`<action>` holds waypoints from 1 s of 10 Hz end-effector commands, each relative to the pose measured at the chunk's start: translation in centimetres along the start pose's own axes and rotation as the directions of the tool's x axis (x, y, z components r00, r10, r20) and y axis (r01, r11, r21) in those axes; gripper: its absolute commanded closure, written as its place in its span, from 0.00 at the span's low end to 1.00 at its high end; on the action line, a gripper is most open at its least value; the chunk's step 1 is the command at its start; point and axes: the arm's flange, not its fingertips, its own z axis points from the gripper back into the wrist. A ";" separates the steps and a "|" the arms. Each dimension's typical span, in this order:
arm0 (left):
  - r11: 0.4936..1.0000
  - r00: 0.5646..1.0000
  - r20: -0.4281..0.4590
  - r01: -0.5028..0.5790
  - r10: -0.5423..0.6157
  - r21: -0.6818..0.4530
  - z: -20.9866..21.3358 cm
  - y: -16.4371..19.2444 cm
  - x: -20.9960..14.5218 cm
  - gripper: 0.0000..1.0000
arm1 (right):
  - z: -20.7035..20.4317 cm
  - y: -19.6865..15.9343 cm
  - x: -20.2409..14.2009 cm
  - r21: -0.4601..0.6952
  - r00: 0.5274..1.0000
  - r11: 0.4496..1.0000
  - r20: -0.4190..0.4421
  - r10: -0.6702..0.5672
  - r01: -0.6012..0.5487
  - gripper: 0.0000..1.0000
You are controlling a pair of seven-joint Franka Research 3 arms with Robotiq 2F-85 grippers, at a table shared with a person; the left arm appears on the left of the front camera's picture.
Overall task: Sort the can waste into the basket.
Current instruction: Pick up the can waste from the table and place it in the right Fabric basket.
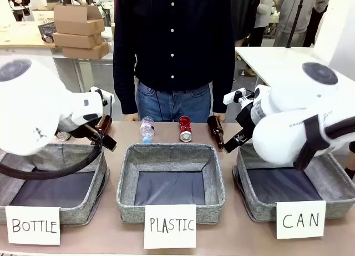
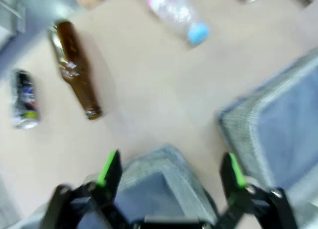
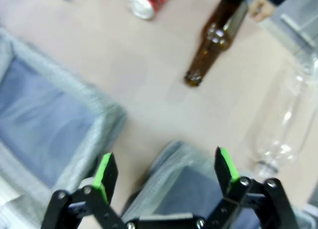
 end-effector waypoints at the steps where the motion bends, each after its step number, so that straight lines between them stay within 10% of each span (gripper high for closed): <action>1: 0.990 0.999 0.000 -0.050 0.050 -0.130 12.8 -3.1 -4.2 0.00 | 11.6 0.7 -2.3 0.106 0.995 0.994 -0.098 -0.032 0.042 0.00; 3: 0.987 0.995 0.053 -0.077 0.085 -0.140 14.3 -4.5 -6.9 0.00 | 14.2 2.2 -5.6 0.034 0.999 0.999 -0.032 -0.022 0.023 0.00; 4: 0.993 0.993 0.108 -0.066 0.055 0.102 11.7 -4.2 -6.6 0.00 | 9.2 1.3 -1.0 0.076 0.998 0.996 -0.056 -0.031 0.035 0.00; 5: 0.988 0.999 0.036 -0.028 0.034 -0.152 14.9 -3.9 -0.2 0.00 | 9.2 1.3 -1.0 0.076 0.998 0.996 -0.056 -0.031 0.035 0.00; 6: 0.995 0.997 0.072 -0.030 0.037 -0.091 17.0 -3.9 -0.4 0.00 | 14.2 1.8 -2.4 0.067 0.998 0.997 -0.049 -0.027 0.030 0.00; 7: 0.920 0.995 0.101 0.034 0.006 -0.391 17.0 -3.6 0.0 0.00 | 14.1 0.4 -2.8 0.252 0.990 0.958 -0.026 -0.135 0.138 0.00; 8: 0.703 0.984 0.179 0.115 0.018 -0.702 18.4 -1.7 -1.4 0.00 | 14.8 -2.2 -4.1 0.533 0.949 0.807 0.022 -0.314 0.254 0.00; 9: 0.421 0.969 0.234 0.180 0.081 -0.889 19.3 1.1 -3.5 0.00 | 15.7 -5.2 -5.4 0.816 0.856 0.451 -0.097 -0.508 0.361 0.00; 10: 0.260 0.943 0.216 0.149 0.252 -0.954 19.0 4.0 -5.5 0.00 | 15.6 -8.8 -7.3 0.928 0.781 0.061 -0.273 -0.561 0.368 0.00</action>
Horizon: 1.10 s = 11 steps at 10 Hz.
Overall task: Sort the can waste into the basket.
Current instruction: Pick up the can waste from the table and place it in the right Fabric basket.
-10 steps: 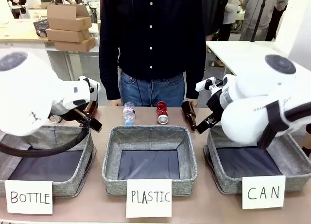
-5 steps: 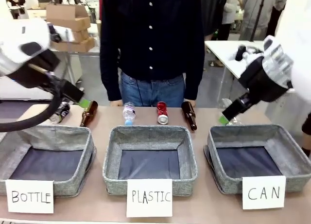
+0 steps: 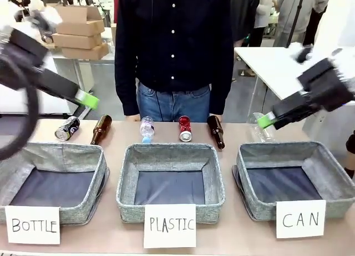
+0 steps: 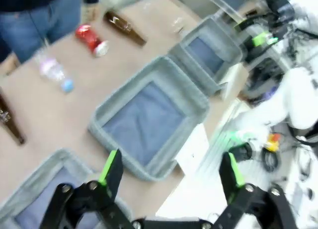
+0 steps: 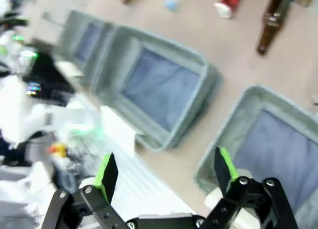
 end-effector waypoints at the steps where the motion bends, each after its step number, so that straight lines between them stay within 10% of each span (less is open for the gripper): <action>1: 0.701 0.941 0.142 -0.123 0.308 -0.703 3.2 4.2 -5.2 0.00 | 3.0 -5.4 -1.6 0.787 0.865 0.500 -0.080 -0.495 0.360 0.00; 5: 0.570 0.799 0.222 -0.174 0.558 -0.803 2.0 7.8 -7.8 0.00 | 4.7 -7.3 -3.9 0.838 0.780 0.470 0.091 -0.619 0.276 0.00; 7: 0.627 0.746 0.210 -0.334 0.632 -0.703 2.0 8.5 -7.4 0.00 | 4.5 -6.0 -3.9 0.679 0.729 0.627 0.198 -0.656 0.380 0.00; 8: 0.639 0.826 0.300 -0.093 0.478 -0.764 4.5 10.0 -6.1 0.00 | 6.0 -8.7 -3.5 0.776 0.861 0.583 0.108 -0.497 0.239 0.00; 11: 0.639 0.826 0.300 -0.093 0.478 -0.764 4.5 10.0 -6.1 0.00 | 6.0 -8.7 -3.5 0.776 0.861 0.583 0.108 -0.497 0.239 0.00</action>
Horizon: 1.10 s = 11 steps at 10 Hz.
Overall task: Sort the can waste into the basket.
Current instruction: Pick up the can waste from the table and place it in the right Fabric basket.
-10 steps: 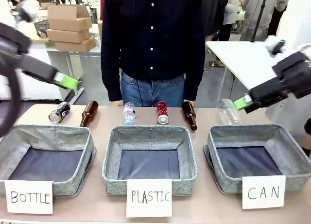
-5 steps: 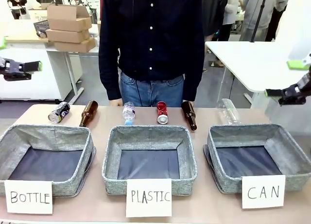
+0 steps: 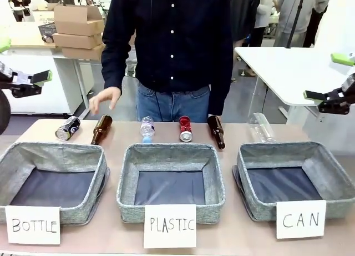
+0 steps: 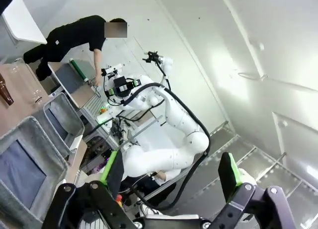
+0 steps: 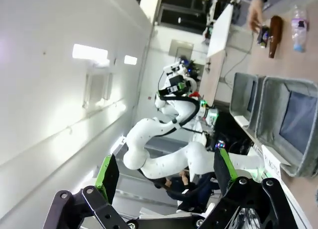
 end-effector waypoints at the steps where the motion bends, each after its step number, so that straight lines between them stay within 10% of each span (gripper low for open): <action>1: 0.999 0.999 0.005 0.044 -0.044 -0.011 -0.2 -0.6 0.1 0.00 | 0.4 -0.1 0.0 -0.002 0.999 0.999 -0.015 0.035 -0.035 0.00; 4: 0.999 0.999 0.005 0.044 -0.044 -0.011 -0.2 -0.6 0.1 0.00 | 0.1 0.2 -0.2 0.000 1.000 1.000 -0.011 0.004 -0.004 0.00; 6: 0.999 0.999 0.005 0.044 -0.044 -0.011 -0.2 -0.6 0.1 0.00 | -7.2 0.8 4.0 -0.356 0.998 0.933 -0.050 0.034 -0.049 0.00; 8: 0.999 0.999 0.005 0.044 -0.044 -0.011 -0.2 -0.6 0.1 0.00 | -13.4 -1.1 9.5 -0.792 0.989 0.609 0.059 0.133 -0.034 0.00; 11: 0.999 0.999 0.005 0.044 -0.044 -0.011 -0.2 -0.6 0.1 0.00 | -16.7 -5.9 11.1 -0.938 0.987 0.334 -0.039 0.158 -0.091 0.00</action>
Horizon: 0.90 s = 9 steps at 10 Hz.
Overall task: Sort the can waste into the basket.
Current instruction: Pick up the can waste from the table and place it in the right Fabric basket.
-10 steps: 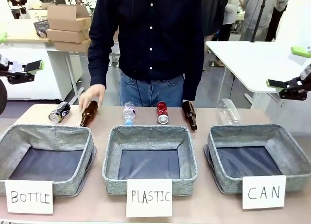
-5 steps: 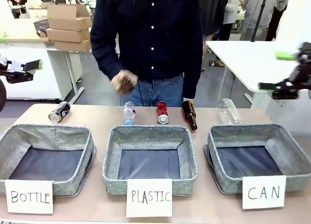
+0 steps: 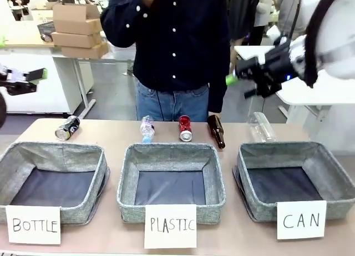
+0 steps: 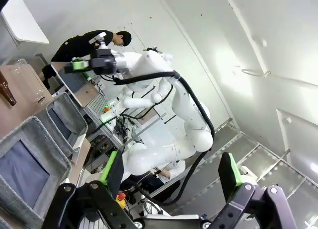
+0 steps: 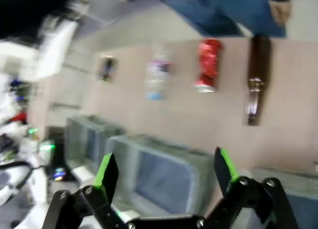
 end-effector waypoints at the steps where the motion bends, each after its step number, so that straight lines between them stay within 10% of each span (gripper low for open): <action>1: 0.999 1.000 0.016 0.028 -0.027 -0.024 -0.3 -0.2 0.0 0.00 | -0.4 -2.0 -0.9 -0.251 0.999 0.968 -0.030 -0.012 0.004 0.00; 2: 0.999 1.000 0.016 0.028 -0.027 -0.024 -0.3 -0.2 0.0 0.00 | 1.4 -1.9 -2.2 -0.114 0.997 0.992 -0.062 0.043 -0.050 0.00; 5: 0.999 1.000 0.016 0.028 -0.027 -0.024 -0.3 -0.2 0.0 0.00 | -0.8 -2.7 -1.1 -0.168 0.998 0.984 -0.028 0.059 -0.063 0.00; 7: 0.999 1.000 0.016 0.028 -0.027 -0.024 -0.3 -0.2 0.0 0.00 | -6.7 0.7 2.7 -0.074 0.924 0.929 -0.152 0.350 -0.364 0.00; 9: 0.999 1.000 0.016 0.028 -0.027 -0.024 -0.3 -0.2 0.0 0.00 | -13.3 2.9 7.0 -0.111 0.908 0.919 -0.237 0.344 -0.378 0.00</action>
